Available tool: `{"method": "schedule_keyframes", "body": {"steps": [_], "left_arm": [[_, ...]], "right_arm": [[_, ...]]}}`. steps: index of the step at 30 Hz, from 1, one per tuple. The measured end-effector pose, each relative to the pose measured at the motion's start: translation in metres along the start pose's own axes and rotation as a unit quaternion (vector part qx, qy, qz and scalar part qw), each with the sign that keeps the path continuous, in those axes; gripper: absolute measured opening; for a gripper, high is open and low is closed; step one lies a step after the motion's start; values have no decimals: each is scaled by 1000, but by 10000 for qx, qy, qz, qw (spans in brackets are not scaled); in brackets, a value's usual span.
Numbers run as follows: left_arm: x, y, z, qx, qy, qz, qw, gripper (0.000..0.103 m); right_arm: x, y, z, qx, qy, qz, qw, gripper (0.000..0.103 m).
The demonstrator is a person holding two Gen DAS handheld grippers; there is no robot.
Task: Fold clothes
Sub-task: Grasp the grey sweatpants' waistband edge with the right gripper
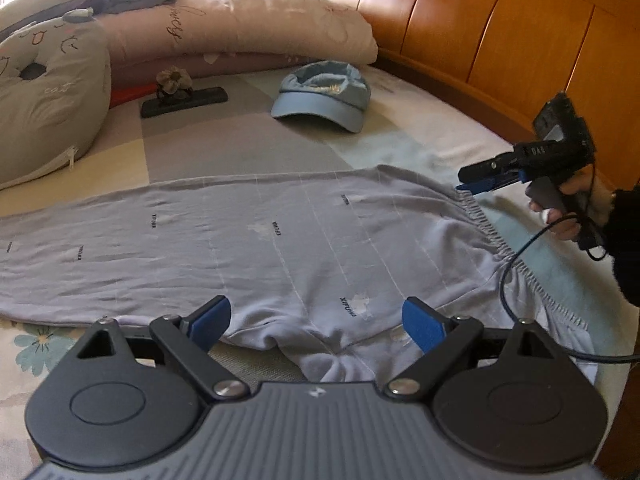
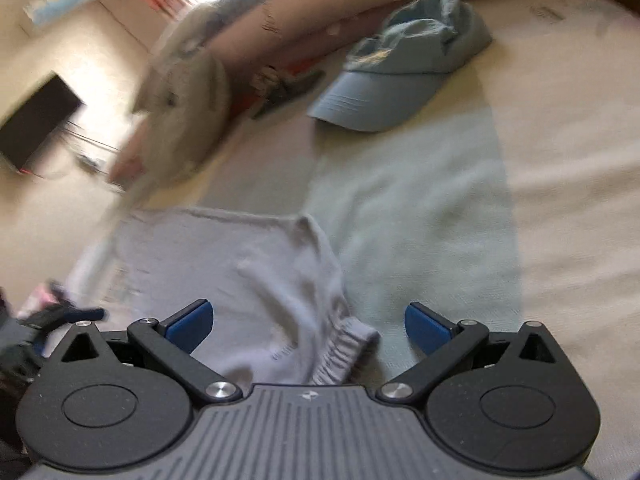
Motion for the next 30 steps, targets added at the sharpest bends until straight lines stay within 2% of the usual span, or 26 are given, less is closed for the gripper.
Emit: {"method": "schedule_keyframes", "body": {"steps": [4, 7, 14, 21, 30], "left_arm": [[-3, 10, -4, -37, -46, 86, 9999, 93], [-2, 16, -7, -74, -48, 142, 9999, 93], [-1, 24, -16, -139, -29, 165, 9998, 93], [-5, 34, -21, -271, -69, 228, 9993, 93], [-3, 27, -18, -66, -93, 288, 9995, 93]], "right_arm": [[14, -5, 5, 440, 216, 975, 9940, 103], [27, -3, 12, 387, 236, 1116, 9927, 103], [40, -2, 25, 365, 385, 1211, 9912, 103], [25, -7, 15, 429, 597, 1431, 9870, 103], [44, 1, 28, 395, 783, 1371, 9867, 103]]}}
Point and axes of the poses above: each gripper's, at about its wrist camera, not at the fingertips, and x roughly the way its jaws point, y to its left, z to its top, the point moved 6 cm from there along x, roughly the way its jaws point, and after that the axes turned 2 degrees about z, right-handed, at the moved point
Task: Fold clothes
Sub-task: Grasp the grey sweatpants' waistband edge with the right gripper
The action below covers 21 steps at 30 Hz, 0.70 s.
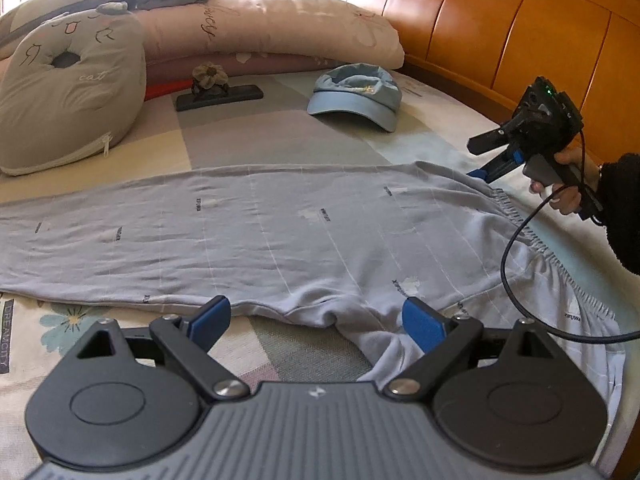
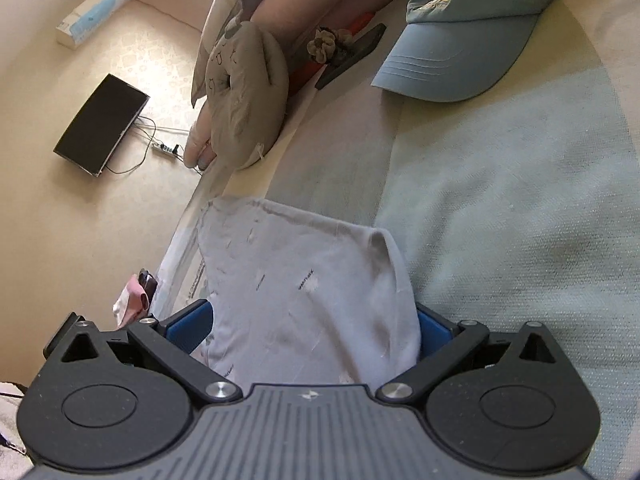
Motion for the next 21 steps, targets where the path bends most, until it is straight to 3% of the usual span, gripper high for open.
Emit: {"method": "schedule_keyframes", "body": {"steps": [5, 13, 17, 21], "left_arm": [[-8, 4, -5, 70, 22, 17, 10000, 93], [-6, -4, 1, 143, 8, -28, 9999, 93], [-12, -5, 1, 169, 15, -125, 9998, 93], [-12, -5, 1, 163, 161, -41, 9997, 93]], "right_arm": [[-13, 1, -15, 14, 204, 189, 9996, 103], [3, -3, 5, 48, 136, 170, 9998, 103], [-1, 2, -6, -102, 243, 263, 9993, 103], [2, -4, 4, -16, 249, 180, 9995, 95]]}}
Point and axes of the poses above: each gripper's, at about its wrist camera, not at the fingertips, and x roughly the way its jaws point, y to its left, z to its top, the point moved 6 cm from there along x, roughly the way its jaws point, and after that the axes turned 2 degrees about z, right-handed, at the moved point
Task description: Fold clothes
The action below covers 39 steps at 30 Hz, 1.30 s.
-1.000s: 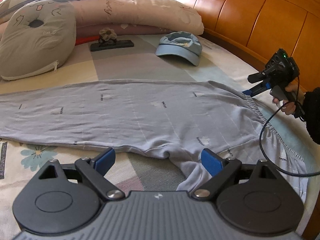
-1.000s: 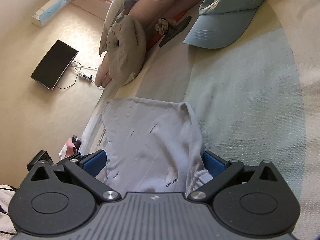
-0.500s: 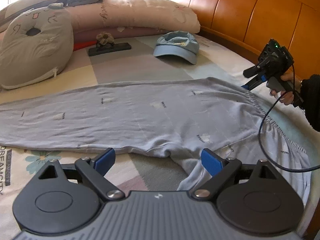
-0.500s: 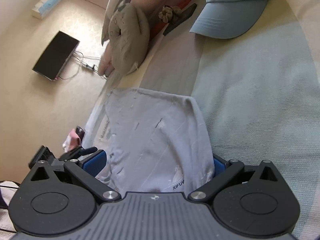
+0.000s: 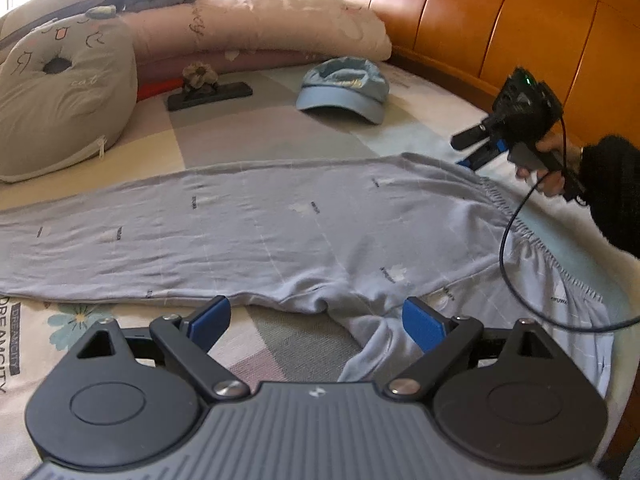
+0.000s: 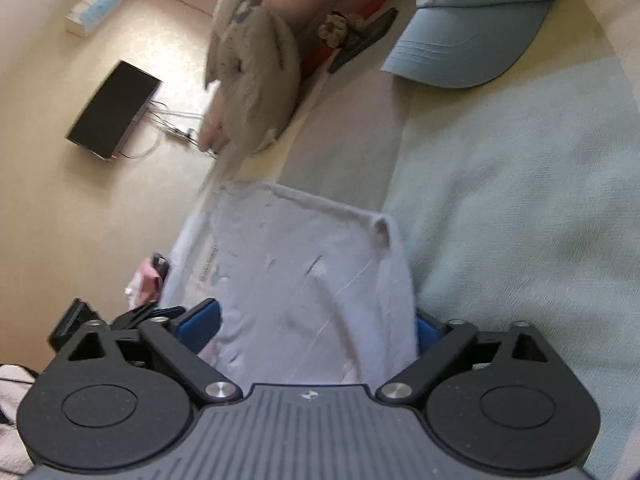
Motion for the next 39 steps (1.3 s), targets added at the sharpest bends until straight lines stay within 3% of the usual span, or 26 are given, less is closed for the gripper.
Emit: {"method": "schedule_keyframes", "body": {"steps": [7, 11, 16, 19, 22, 23, 24, 32, 39], "left_arm": [[-7, -14, 13, 158, -82, -64, 9998, 93], [-11, -16, 13, 130, -20, -86, 9999, 93], [-15, -20, 18, 225, 63, -20, 9997, 93], [-17, -23, 24, 341, 31, 18, 9994, 93], [-18, -23, 27, 362, 42, 29, 9993, 93], [-17, -23, 27, 373, 54, 36, 9993, 93], [-17, -22, 28, 383, 60, 48, 9992, 93], [-7, -20, 33, 524, 109, 61, 9985, 93], [21, -14, 39, 851, 299, 282, 9955, 93]], "right_arm": [[18, 0, 15, -55, 36, -17, 10000, 94], [10, -14, 17, 193, -52, -186, 9996, 60], [26, -4, 18, -78, 8, -442, 9990, 59], [30, -7, 23, -24, -26, -530, 9986, 50], [32, -4, 21, -260, -12, -899, 9956, 29], [33, -2, 20, -383, -15, -1156, 9926, 11], [34, -1, 20, -507, -18, -1412, 9887, 2], [39, 25, 9, -1184, -79, -2293, 9661, 4], [47, 50, -4, -1749, -195, -2986, 9380, 3]]}}
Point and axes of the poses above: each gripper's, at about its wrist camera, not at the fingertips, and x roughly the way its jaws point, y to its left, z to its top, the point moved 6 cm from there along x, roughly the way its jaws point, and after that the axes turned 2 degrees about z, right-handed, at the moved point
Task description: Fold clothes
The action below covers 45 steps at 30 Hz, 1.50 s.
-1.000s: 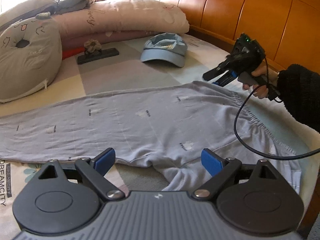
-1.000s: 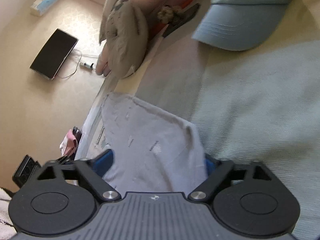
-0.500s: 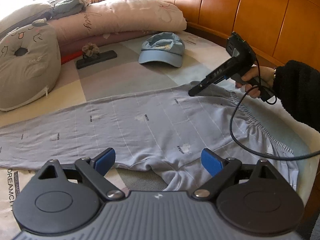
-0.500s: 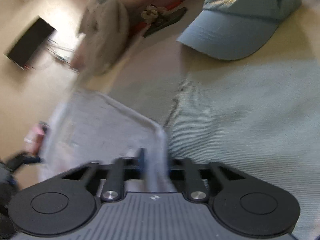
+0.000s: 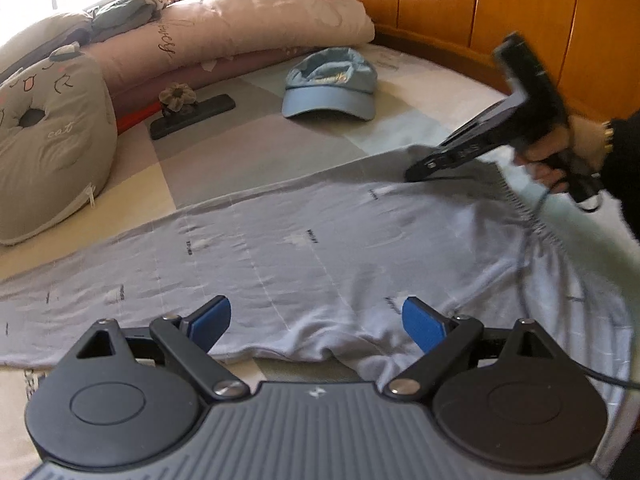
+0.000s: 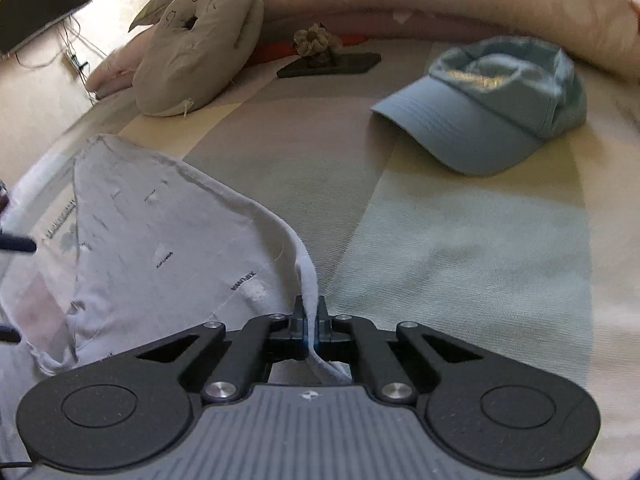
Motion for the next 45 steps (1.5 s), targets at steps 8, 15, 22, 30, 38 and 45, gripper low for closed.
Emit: {"method": "schedule_keyframes", "body": {"steps": [8, 15, 22, 30, 38, 45], "left_arm": [[44, -8, 9, 833, 120, 523, 9951, 93], [67, -15, 9, 1544, 101, 922, 9836, 93], [71, -25, 9, 2580, -389, 1469, 9541, 93], [76, -24, 17, 3189, -622, 1724, 9299, 93], [94, -18, 9, 4251, -816, 2501, 8661, 93], [99, -16, 8, 4725, -1041, 2460, 8398, 93]], "right_arm": [[-14, 24, -4, -196, -292, -380, 9987, 3], [-33, 55, -10, -515, -438, -429, 9968, 3], [-47, 86, -25, -794, -434, -261, 9956, 3], [-55, 112, -45, -953, -369, -120, 9947, 3], [-61, 114, -51, -841, -355, 18, 9958, 3], [-58, 115, -58, -791, -297, 67, 9964, 3]]}}
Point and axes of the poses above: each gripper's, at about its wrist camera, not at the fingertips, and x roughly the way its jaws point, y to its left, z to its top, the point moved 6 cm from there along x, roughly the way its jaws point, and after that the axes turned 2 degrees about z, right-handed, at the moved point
